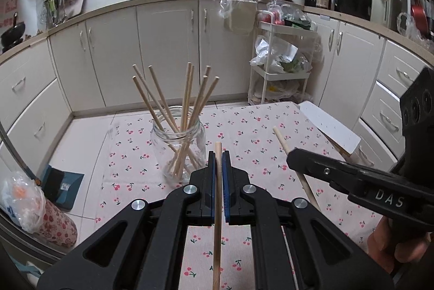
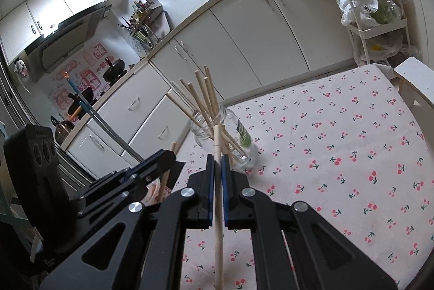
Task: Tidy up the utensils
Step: 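Lift the left tool's stick upright while the right tool raises its stick above the jar, then lower both held sticks into the glass jar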
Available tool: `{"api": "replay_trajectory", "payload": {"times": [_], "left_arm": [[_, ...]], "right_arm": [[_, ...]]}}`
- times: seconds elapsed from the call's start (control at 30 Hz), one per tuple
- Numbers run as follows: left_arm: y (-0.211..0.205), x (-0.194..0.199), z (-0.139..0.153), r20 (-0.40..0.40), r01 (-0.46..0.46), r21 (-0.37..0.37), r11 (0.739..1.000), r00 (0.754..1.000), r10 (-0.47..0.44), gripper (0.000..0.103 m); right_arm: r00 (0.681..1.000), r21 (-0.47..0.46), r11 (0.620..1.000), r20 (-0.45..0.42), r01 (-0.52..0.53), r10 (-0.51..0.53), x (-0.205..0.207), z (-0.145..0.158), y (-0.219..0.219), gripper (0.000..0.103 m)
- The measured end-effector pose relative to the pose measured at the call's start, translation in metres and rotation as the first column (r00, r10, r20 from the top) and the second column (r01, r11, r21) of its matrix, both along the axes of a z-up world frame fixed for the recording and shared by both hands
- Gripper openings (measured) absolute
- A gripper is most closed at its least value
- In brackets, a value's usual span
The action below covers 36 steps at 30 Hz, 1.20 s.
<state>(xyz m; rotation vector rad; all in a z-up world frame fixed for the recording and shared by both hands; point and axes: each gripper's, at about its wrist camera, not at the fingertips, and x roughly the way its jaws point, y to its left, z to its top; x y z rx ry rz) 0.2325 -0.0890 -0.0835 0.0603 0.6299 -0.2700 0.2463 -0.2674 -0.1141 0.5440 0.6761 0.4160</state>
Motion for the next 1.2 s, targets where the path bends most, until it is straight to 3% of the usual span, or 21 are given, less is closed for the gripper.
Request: {"api": "replay_trajectory", "payload": {"times": [0.1, 0.23, 0.37, 0.7, 0.97, 1.2], "left_arm": [[0.005, 0.003, 0.001, 0.009, -0.012, -0.018, 1.0, 1.0, 0.012, 0.004], [0.022, 0.009, 0.016, 0.073, -0.012, -0.126, 0.992, 0.997, 0.021, 0.004], [0.047, 0.022, 0.04, 0.158, -0.011, -0.271, 0.962, 0.986, 0.056, 0.004], [0.082, 0.082, 0.062, 0.235, -0.093, -0.468, 0.879, 0.946, 0.225, 0.004], [0.085, 0.114, 0.063, 0.336, -0.18, -0.513, 0.839, 0.857, 0.39, 0.004], [0.089, 0.133, 0.048, 0.322, -0.199, -0.517, 0.832, 0.856, 0.405, 0.004]], "right_arm": [[1.0, 0.018, 1.0, 0.0, 0.015, -0.015, 0.002, -0.002, -0.005, 0.006], [0.997, 0.034, 0.998, 0.055, 0.051, -0.053, 0.004, 0.013, -0.007, 0.006], [0.984, 0.026, 0.995, 0.147, 0.094, -0.097, 0.005, 0.033, -0.004, 0.006], [0.927, 0.026, 0.978, 0.316, 0.205, -0.203, 0.026, 0.066, 0.006, 0.006], [0.895, 0.007, 0.974, 0.394, 0.225, -0.21, 0.041, 0.081, 0.018, 0.006], [0.898, 0.01, 0.976, 0.388, 0.218, -0.205, 0.054, 0.07, 0.019, 0.006]]}}
